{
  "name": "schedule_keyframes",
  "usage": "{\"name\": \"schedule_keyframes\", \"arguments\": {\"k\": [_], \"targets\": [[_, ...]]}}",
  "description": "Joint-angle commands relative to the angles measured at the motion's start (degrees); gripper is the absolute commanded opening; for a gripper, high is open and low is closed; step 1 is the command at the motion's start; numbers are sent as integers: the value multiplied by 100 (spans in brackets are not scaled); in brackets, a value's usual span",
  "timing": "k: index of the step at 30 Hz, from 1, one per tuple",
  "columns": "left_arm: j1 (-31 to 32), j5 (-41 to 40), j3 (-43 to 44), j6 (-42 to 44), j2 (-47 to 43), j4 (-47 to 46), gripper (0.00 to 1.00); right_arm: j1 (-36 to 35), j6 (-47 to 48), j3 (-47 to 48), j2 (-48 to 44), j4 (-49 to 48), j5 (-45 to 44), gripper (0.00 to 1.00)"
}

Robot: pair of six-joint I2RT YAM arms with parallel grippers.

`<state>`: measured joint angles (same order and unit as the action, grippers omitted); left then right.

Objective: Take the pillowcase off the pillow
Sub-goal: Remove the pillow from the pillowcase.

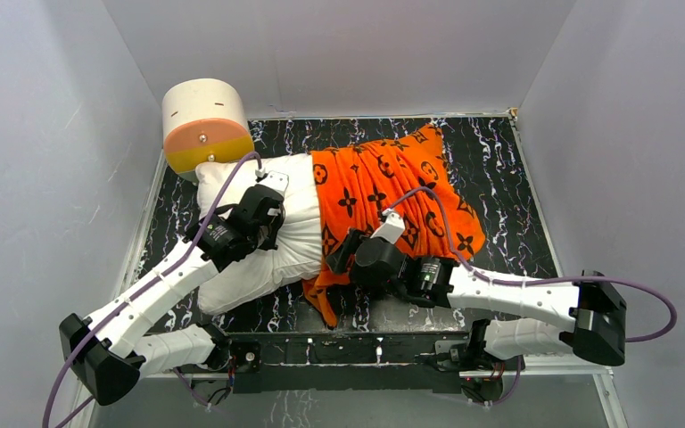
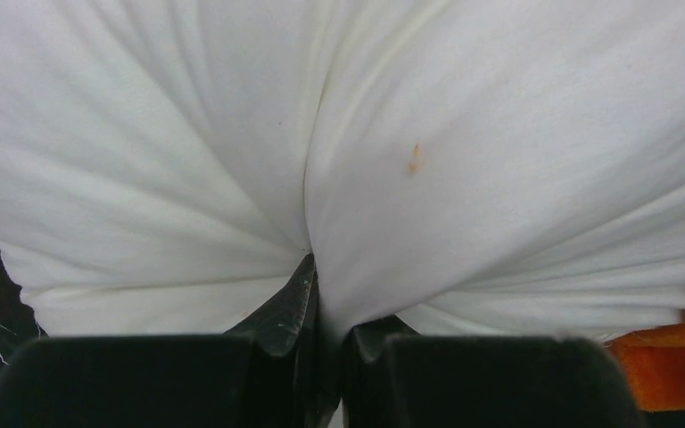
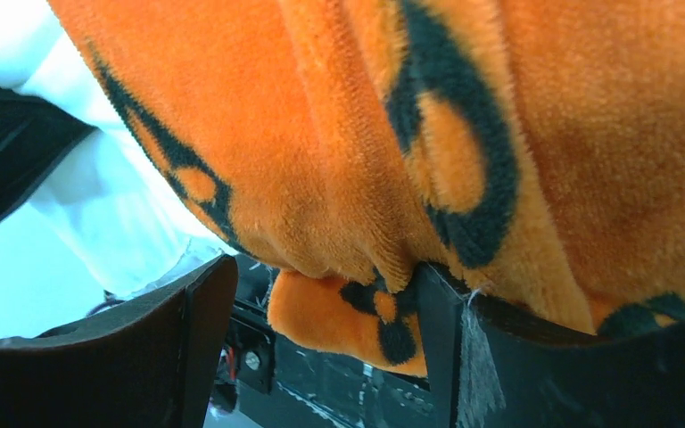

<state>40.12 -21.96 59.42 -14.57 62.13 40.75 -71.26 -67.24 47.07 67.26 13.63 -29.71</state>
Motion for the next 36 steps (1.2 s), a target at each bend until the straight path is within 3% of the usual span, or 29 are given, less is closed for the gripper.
{"name": "schedule_keyframes", "arguments": {"k": [1, 3, 5, 7, 11, 13, 16, 21, 23, 26, 30, 33, 36], "targets": [[-39, 60, 223, -189, -98, 29, 0, -26, -624, -192, 181, -843, -48, 80], [-40, 43, 213, -196, -142, 33, 0, -27, -865, -142, 409, -629, -302, 80], [-44, 51, 203, -203, -160, 34, 0, -28, -911, -34, 662, -351, -667, 73], [-39, 14, 188, -213, -166, 42, 0, -28, -943, 127, 960, 133, -1167, 46], [-44, -247, 120, -312, -231, 116, 0, -27, -1023, 567, 1286, 1612, -2033, 18], [-40, -325, 37, -300, -333, 126, 0, -27, -1067, 664, 1201, 2225, -2420, 9], [-45, -485, -77, -283, -472, 153, 0, -28, -1335, 636, 918, 3267, -2961, 8], [-49, -798, -238, -355, -624, 283, 0, -9, -3509, 591, 293, 6022, -3528, 8], [-56, -840, -244, -394, -645, 361, 0, -3, -3878, 568, -127, 6467, -3572, 8], [-60, -850, -279, -400, -685, 400, 0, 12, -3579, 314, -1235, 6095, -3526, 4], [-68, -768, -320, -398, -768, 408, 0, 12, -2407, -97, -2480, 5025, -3374, 2], [-67, -540, -361, -362, -853, 307, 0, 7, -681, -227, -2980, 3600, -2960, 3], [-66, -370, -363, -368, -880, 209, 0, 7, 563, -259, -2862, 2540, -2339, 6]]}}
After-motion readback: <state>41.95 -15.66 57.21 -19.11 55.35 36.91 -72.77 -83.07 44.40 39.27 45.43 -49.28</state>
